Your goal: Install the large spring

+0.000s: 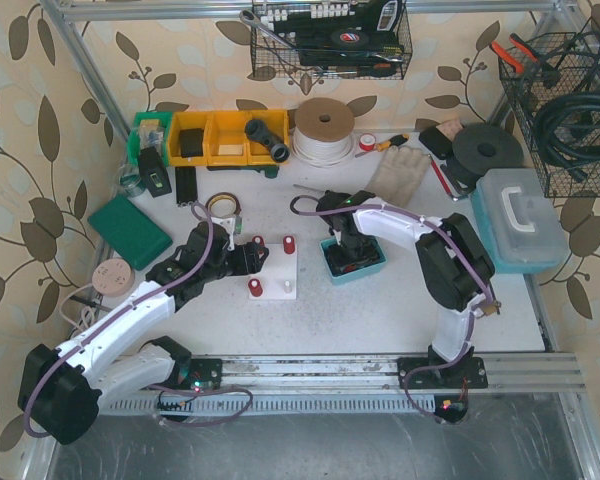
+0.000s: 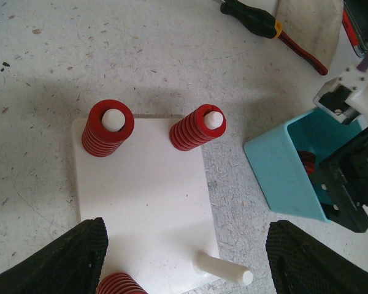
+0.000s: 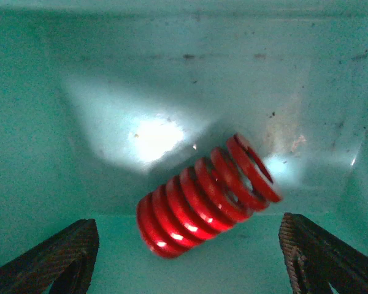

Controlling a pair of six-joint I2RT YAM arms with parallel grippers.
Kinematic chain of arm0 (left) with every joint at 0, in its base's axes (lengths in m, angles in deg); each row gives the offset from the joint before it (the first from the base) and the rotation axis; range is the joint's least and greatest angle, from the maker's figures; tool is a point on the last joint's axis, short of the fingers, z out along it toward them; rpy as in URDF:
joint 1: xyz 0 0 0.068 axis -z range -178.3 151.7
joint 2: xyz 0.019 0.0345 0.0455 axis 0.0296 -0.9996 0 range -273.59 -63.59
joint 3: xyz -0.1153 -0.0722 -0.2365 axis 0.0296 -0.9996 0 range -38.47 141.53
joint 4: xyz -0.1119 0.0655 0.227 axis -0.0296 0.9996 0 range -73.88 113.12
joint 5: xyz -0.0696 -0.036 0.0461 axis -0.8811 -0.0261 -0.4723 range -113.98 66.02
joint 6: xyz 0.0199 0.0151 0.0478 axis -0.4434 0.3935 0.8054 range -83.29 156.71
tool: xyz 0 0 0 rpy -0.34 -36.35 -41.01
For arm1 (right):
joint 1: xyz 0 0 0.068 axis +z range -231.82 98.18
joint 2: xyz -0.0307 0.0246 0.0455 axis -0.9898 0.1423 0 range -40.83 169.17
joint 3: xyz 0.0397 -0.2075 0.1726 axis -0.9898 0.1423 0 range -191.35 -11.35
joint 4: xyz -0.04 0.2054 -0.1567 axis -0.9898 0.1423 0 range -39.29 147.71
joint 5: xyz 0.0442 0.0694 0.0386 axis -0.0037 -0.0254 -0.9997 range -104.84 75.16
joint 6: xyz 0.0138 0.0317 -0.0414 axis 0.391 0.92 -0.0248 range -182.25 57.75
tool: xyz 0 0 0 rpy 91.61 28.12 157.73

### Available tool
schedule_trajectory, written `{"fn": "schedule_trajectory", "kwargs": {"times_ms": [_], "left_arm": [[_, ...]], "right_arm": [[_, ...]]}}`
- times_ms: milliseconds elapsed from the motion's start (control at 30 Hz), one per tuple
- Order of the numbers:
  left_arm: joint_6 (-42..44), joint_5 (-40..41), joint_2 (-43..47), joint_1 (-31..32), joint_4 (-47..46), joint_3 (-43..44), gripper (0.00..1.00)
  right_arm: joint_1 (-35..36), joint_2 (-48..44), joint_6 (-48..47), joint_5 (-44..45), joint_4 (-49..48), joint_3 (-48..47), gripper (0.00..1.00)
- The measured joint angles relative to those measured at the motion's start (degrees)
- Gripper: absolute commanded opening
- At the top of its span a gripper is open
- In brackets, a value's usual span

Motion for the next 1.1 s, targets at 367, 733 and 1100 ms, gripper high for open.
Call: {"fn": "schedule_trajectory", "kwargs": {"times_ms": [367, 733, 1100], "left_arm": [[0.0, 0.0, 0.0, -0.1, 0.0, 0.0, 0.74], [-0.1, 0.0, 0.0, -0.5, 0.0, -0.1, 0.74], [-0.1, -0.1, 0.0, -0.5, 0.0, -0.1, 0.73]], "right_arm": [[-0.6, 3.0, 0.1, 1.3, -2.4, 0.1, 0.42], [-2.2, 0.2, 0.3, 3.9, -2.6, -0.6, 0.34], [-3.1, -5.2, 1.4, 3.8, -2.8, -2.8, 0.31]]}}
